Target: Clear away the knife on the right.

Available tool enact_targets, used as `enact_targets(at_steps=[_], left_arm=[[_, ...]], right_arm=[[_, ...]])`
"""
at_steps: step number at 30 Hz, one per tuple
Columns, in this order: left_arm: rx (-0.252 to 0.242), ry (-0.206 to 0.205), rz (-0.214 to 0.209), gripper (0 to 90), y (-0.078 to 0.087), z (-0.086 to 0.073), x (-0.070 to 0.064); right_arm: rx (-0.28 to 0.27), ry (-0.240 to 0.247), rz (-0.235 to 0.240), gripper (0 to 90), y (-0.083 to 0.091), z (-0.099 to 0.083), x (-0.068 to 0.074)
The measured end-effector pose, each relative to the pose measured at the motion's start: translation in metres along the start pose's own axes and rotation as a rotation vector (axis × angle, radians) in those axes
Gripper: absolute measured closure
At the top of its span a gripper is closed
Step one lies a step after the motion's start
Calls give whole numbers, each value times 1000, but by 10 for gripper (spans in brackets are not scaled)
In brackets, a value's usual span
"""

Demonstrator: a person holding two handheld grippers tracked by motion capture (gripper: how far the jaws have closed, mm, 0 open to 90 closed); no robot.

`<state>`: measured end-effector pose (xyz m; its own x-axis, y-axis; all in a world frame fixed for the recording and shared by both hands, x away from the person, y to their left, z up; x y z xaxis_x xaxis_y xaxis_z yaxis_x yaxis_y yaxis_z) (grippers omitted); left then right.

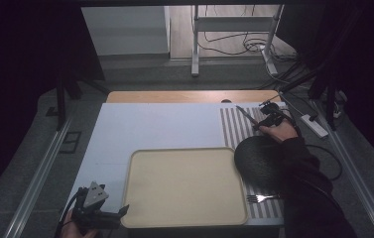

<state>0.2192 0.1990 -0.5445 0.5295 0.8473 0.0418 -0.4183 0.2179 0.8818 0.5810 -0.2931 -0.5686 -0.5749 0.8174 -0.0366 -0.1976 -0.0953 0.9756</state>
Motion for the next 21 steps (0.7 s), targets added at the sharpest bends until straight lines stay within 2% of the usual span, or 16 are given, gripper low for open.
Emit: enact_targets(at_steps=[4,5,7,13,21], left_arm=[[4,-2,2,6,0,0,0],[4,-3,3,6,0,0,0],[4,-3,3,6,0,0,0],[4,-2,2,6,0,0,0],[4,-4,4,6,0,0,0]], right_arm=[[-5,29,13,676,1,1,2],[-3,24,6,761,2,1,1],[0,20,27,769,2,1,2],[11,37,-4,773,3,2,3],[-40,20,-27,773,10,2,-1]])
Point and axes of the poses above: each handheld gripper's, and its own axes: y roughly backward along the jaws, z roughly out of its top, x roughly to its left, the point moved 8 cm from there along -y, roughly forward along the jaws, and after that the axes turned 15 degrees about x, right-handed, at the moved point
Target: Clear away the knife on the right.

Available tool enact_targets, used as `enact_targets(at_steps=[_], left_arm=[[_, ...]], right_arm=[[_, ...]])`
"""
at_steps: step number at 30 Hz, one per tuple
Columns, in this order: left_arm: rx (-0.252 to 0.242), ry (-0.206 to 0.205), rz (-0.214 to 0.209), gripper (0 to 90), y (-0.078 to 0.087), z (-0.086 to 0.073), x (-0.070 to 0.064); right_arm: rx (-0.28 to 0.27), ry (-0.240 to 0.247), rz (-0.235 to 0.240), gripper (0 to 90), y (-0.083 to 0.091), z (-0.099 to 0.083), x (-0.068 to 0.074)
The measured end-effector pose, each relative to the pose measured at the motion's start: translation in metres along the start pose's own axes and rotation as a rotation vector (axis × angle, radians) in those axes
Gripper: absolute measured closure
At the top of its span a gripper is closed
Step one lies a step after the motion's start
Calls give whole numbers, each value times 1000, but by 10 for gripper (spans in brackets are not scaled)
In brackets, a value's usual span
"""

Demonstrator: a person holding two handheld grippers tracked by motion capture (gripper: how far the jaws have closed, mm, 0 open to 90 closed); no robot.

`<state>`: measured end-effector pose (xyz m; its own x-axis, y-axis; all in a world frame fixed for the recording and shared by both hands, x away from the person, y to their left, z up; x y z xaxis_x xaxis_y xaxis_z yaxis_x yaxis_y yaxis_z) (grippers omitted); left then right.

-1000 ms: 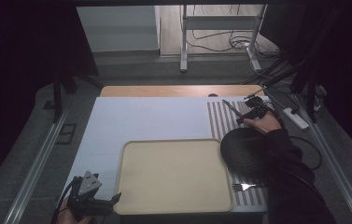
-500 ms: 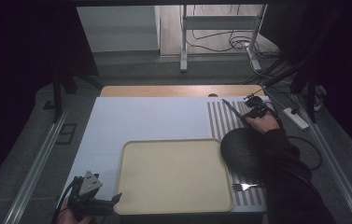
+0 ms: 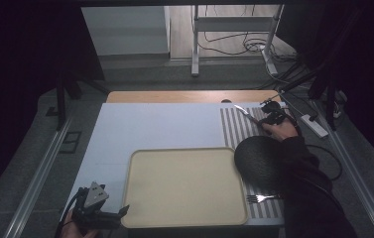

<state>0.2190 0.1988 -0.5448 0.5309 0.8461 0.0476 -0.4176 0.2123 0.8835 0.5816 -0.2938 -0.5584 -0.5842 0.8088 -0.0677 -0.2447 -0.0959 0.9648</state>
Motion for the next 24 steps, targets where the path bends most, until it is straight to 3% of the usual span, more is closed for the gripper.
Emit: enact_targets(at_steps=[13,24], left_arm=[[-1,3,-1,6,0,0,0],[-5,5,-3,6,0,0,0]], right_arm=[[-87,-30,35,773,25,1,7],[-114,-5,71,773,38,-6,37]])
Point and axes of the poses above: each handheld gripper's, and its own axes: y roughly backward along the jaws, z roughly out of its top, x roughly to its left, the point moved 8 cm from there along -y, roughly forward along the jaws, and after that the axes turned 15 degrees about x, right-handed, at the moved point
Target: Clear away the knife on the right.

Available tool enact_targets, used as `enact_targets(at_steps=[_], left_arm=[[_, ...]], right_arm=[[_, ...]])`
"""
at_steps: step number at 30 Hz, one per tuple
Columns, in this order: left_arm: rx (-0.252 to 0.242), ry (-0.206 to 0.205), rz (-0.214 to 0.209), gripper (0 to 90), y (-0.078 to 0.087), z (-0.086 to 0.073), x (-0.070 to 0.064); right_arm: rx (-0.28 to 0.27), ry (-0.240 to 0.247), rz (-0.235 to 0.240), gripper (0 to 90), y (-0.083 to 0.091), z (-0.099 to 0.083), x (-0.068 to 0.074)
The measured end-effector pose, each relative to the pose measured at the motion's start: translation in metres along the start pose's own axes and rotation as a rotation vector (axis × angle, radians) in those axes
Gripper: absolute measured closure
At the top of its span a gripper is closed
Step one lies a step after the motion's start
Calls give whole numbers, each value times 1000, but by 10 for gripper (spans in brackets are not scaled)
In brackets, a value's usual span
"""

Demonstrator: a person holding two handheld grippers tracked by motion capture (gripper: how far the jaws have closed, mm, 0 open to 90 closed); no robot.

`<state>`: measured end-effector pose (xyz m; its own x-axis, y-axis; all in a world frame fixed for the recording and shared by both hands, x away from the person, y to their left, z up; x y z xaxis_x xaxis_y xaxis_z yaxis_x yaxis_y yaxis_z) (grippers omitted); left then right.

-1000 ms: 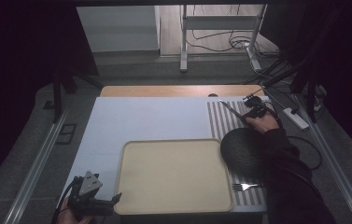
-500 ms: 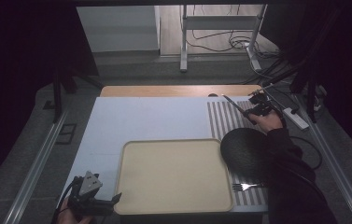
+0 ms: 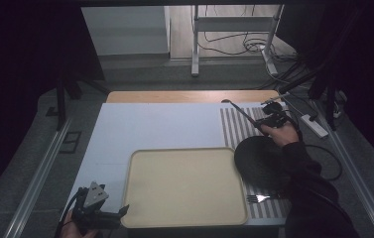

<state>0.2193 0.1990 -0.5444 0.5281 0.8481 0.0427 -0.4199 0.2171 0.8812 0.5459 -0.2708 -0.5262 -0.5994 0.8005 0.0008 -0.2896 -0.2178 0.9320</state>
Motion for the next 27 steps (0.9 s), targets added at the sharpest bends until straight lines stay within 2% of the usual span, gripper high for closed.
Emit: enact_targets(at_steps=[10,17,27], left_arm=[[-1,0,0,5,0,0,0],[-2,0,1,5,0,0,0],[-2,-1,2,5,0,0,0]], right_arm=[[-28,44,42,773,10,-6,40],[-35,71,89,773,16,-18,71],[-51,132,121,772,24,-36,118]])
Point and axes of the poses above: each handheld gripper's, and its own axes: y roughly backward along the jaws, z roughly out of its top, x roughly to its left, the point moved 8 cm from there along -y, roughly forward along the jaws, and after that the axes turned 15 degrees about x, right-handed, at the moved point
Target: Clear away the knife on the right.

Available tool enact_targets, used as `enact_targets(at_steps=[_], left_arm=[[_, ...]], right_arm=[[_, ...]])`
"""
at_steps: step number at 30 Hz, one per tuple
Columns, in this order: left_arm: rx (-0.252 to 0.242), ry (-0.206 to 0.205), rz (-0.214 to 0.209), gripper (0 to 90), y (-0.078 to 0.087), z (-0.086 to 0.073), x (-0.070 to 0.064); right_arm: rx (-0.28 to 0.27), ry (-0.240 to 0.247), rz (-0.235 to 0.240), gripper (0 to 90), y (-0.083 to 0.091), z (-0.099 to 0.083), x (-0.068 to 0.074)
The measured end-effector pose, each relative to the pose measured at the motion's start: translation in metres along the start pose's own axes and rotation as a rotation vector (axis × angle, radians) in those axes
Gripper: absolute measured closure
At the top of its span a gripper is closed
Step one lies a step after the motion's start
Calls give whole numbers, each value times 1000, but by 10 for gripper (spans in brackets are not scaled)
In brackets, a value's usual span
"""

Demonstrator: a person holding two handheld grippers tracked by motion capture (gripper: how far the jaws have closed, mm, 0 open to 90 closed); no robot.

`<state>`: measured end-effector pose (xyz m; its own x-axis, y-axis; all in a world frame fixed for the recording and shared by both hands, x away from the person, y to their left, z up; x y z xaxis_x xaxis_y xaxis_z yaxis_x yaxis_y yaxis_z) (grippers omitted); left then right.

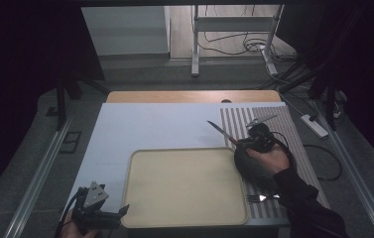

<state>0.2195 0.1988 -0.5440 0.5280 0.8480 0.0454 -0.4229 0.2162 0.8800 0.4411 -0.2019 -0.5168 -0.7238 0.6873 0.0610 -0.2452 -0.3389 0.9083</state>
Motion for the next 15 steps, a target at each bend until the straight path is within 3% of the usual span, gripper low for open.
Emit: enact_targets(at_steps=[15], left_arm=[[0,-3,3,5,0,0,0]], right_arm=[[21,63,35,772,-2,-25,59]])
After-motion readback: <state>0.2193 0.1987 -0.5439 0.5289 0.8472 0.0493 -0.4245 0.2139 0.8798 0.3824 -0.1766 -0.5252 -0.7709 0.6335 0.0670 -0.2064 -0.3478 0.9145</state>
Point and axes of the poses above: each handheld gripper's, and its own axes: y roughly backward along the jaws, z roughly out of its top, x roughly to its left, the point moved 8 cm from there along -y, roughly forward along the jaws, and after that the axes turned 15 degrees about x, right-handed, at the moved point
